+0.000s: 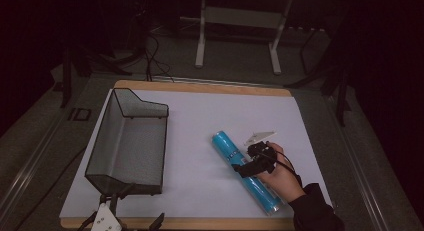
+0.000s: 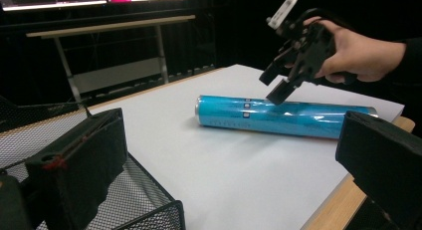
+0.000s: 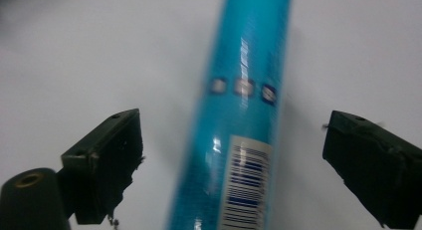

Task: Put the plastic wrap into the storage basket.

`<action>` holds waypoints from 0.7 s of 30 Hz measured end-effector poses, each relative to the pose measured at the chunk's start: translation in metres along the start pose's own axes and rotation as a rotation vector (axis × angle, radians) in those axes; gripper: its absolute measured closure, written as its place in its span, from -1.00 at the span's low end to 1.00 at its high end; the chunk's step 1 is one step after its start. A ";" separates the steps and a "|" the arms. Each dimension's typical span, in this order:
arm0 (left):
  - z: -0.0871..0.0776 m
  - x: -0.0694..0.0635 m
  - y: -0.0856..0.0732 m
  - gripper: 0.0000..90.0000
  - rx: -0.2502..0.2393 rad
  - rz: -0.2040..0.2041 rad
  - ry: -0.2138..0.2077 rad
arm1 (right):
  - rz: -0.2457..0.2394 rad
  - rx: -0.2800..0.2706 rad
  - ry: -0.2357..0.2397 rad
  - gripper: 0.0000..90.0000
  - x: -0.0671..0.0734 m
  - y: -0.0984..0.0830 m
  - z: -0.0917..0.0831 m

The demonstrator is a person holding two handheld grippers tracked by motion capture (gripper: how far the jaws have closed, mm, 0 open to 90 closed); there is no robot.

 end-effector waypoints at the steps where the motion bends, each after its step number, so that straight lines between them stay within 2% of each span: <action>1: 0.000 0.000 0.000 -1.00 0.001 0.000 -0.003 | 0.013 0.016 -0.006 -0.80 -0.002 0.001 0.004; 2: 0.000 0.000 0.000 -1.00 0.001 0.000 -0.005 | 0.013 0.016 -0.006 -0.80 -0.002 0.001 0.004; 5: 0.000 0.000 0.000 -1.00 0.001 0.000 -0.006 | 0.023 0.071 -0.015 -0.80 -0.003 0.002 0.011; 7: 0.000 0.000 0.000 -1.00 0.000 0.001 -0.005 | 0.035 0.152 -0.014 -0.80 -0.001 0.002 0.020; 9: 0.000 0.000 0.000 -1.00 -0.002 0.000 -0.009 | 0.029 0.186 -0.024 -0.78 -0.001 0.001 0.026; 12: 0.000 0.000 0.000 -1.00 0.000 0.002 -0.010 | 0.036 0.216 -0.027 -0.74 -0.002 0.001 0.030; 13: 0.000 0.000 0.000 -1.00 0.000 0.003 -0.008 | 0.056 0.241 -0.017 -0.68 -0.002 0.001 0.032; 16: 0.000 -0.001 0.000 -1.00 0.000 0.004 -0.009 | 0.054 0.273 -0.012 -0.54 -0.001 0.000 0.035; 17: 0.000 -0.001 0.000 -1.00 0.000 0.004 -0.010 | 0.052 0.289 -0.023 -0.48 -0.002 -0.001 0.038; 19: 0.000 -0.001 -0.001 -1.00 0.001 0.005 -0.011 | 0.056 0.321 -0.027 -0.48 -0.002 -0.002 0.041; 21: 0.000 -0.001 -0.001 -1.00 0.001 0.007 -0.012 | 0.059 0.327 -0.028 -0.46 -0.002 -0.003 0.042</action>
Point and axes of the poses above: each handheld gripper's, and its own axes: z roughly forward along the jaws, y roughly out of its top, x roughly to its left, the point moved 4 cm from there along z, roughly forward along the jaws, and after that the axes turned 5 degrees about z, right-handed, at the moved point
